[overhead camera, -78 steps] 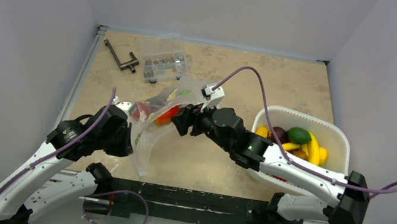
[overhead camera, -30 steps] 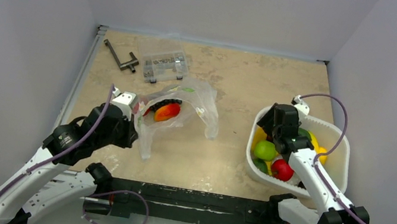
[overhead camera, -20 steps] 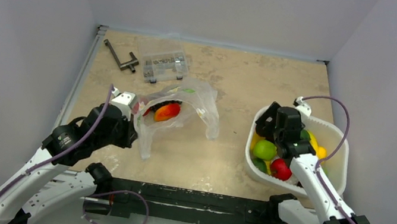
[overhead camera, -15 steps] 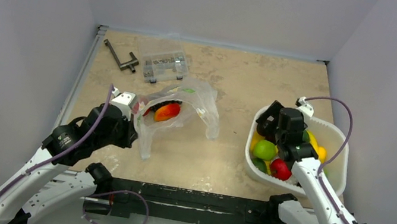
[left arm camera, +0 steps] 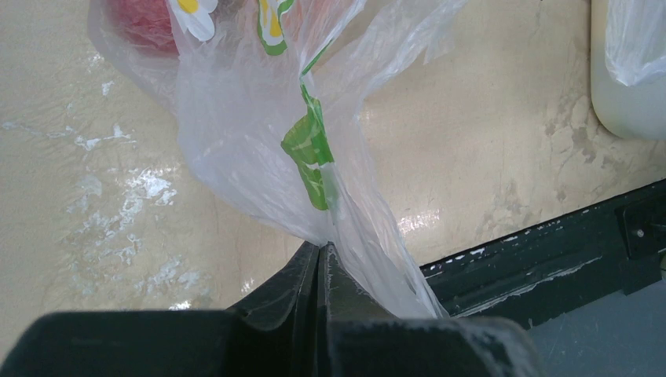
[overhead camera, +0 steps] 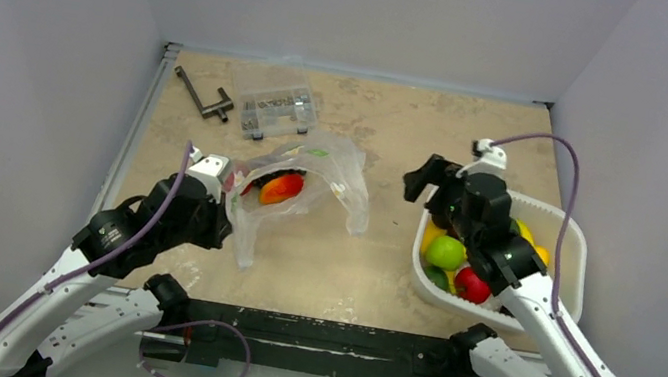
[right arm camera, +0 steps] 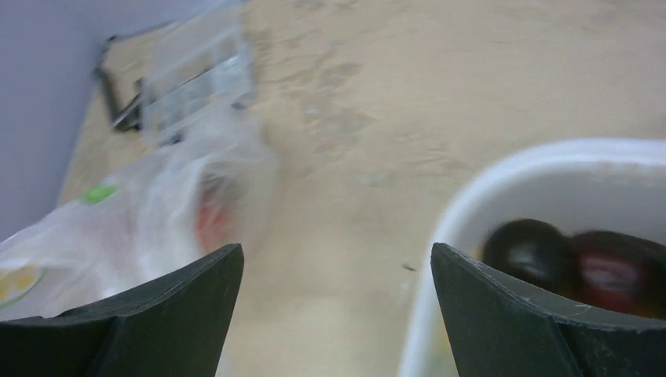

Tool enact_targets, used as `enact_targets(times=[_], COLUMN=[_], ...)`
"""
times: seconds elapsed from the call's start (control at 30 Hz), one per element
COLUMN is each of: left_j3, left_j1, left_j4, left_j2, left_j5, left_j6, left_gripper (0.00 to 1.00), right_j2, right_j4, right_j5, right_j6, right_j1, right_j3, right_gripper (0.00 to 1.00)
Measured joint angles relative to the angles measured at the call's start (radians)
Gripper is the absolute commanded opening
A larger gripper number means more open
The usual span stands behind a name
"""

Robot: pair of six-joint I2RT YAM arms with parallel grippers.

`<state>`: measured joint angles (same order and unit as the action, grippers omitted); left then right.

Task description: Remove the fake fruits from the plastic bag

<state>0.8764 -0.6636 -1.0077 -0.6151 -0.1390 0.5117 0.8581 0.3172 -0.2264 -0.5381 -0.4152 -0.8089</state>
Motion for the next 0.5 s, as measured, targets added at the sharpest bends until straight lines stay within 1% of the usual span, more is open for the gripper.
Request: enact_targets(times=[0.13, 0.2, 0.27, 0.3, 0.47, 0.5], left_j3=[0.000, 0.000, 0.000, 0.000, 0.000, 0.000], left_j1=[0.000, 0.000, 0.000, 0.000, 0.000, 0.000], left_j4=[0.000, 0.000, 0.000, 0.001, 0.001, 0.001], left_j2=[-0.002, -0.006, -0.012, -0.015, -0.021, -0.021], left_j5=[0.000, 0.000, 0.000, 0.000, 0.001, 0.001], left_j6=[0.000, 0.000, 0.000, 0.000, 0.000, 0.000], left_gripper=[0.00, 0.00, 0.00, 0.00, 0.00, 0.00], right_j2=[0.089, 0.134, 0.164, 0.183, 0.290, 0.319], right_j4=[-0.001, -0.019, -0.034, -0.045, -0.130, -0.157], right_j5=[-0.025, -0.017, -0.010, -0.017, -0.016, -0.016], right_j6=[0.026, 0.035, 0.044, 0.053, 0.087, 0.090], right_j1=[-0.291, -0.406, -0.487, -0.542, -0.745, -0.779], right_j3=[-0.116, -0.153, -0.176, -0.192, -0.257, -0.266], right_gripper=[0.85, 0.81, 0.78, 0.72, 0.56, 0.51])
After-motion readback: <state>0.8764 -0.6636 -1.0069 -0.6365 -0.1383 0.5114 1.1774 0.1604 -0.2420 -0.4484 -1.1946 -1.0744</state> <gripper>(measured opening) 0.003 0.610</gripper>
